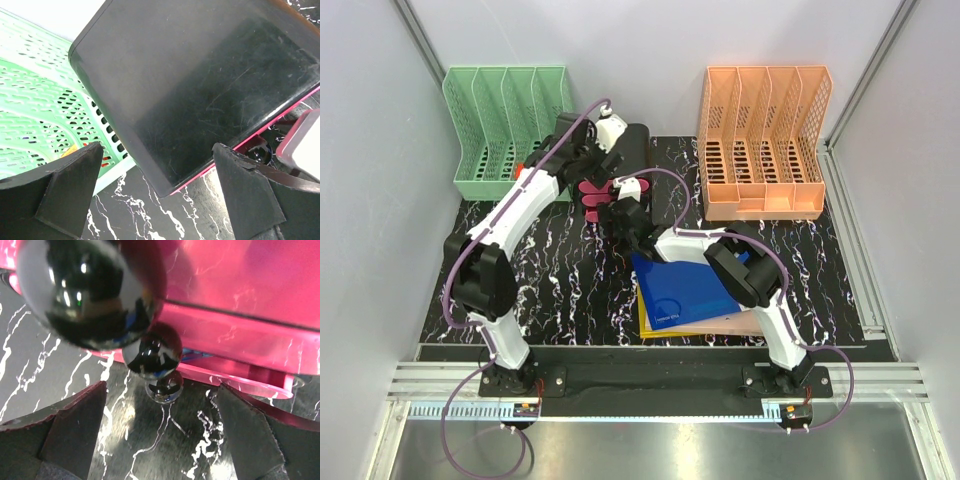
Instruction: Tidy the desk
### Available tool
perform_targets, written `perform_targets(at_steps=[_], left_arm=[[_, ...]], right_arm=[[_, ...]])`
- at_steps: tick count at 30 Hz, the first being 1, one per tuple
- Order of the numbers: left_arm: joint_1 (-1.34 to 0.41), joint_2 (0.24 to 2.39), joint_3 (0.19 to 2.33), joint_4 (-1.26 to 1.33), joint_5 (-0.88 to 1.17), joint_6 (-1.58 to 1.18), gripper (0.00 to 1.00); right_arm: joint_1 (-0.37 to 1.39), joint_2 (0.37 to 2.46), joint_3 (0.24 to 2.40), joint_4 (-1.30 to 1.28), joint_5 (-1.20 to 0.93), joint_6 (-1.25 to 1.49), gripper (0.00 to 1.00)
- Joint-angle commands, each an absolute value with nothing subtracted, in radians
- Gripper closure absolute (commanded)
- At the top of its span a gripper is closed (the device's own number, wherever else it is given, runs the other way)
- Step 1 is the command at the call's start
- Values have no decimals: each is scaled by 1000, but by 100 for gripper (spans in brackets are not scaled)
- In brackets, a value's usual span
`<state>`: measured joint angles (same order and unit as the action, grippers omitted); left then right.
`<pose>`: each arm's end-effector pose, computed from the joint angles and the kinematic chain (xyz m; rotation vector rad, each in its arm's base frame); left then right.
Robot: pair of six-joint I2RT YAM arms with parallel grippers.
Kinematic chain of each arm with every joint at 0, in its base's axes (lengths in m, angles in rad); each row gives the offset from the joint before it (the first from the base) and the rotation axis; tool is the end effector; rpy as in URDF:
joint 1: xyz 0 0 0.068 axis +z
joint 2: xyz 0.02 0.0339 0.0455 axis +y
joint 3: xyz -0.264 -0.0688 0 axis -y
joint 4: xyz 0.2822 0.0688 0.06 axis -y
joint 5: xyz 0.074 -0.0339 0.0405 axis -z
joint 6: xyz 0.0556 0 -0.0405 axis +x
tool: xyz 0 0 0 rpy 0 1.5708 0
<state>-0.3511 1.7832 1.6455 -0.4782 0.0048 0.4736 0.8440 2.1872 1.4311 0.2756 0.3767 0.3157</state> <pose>0.4405 -0.1616 0.3174 0.8791 2.0030 0.0640 0.3678 0.3829 0.1208 -0.3019 2.0100 0.3489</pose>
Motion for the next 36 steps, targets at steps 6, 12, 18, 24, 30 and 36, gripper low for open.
perform_targets(at_steps=[6,12,18,24,30,36], left_arm=[[-333,1755,1595,-583,31,482,2],[-327,1752,1586,-583,34,483,2],[-327,1747,1592,-584,21,482,2],[-325,1715,1643,-612,3,474,1],[-322,1658,1764,-653,5,443,1],[-318,1586,1848,-695,-17,404,1]], right_arm=[[830,2209,1483,411,456,278,0],[816,2203,1488,416,439,299,0],[813,2200,1511,374,371,295,0],[813,2059,1399,348,318,287,0],[795,1823,1318,263,253,264,0],[700,1640,1371,-21,322,277,0]])
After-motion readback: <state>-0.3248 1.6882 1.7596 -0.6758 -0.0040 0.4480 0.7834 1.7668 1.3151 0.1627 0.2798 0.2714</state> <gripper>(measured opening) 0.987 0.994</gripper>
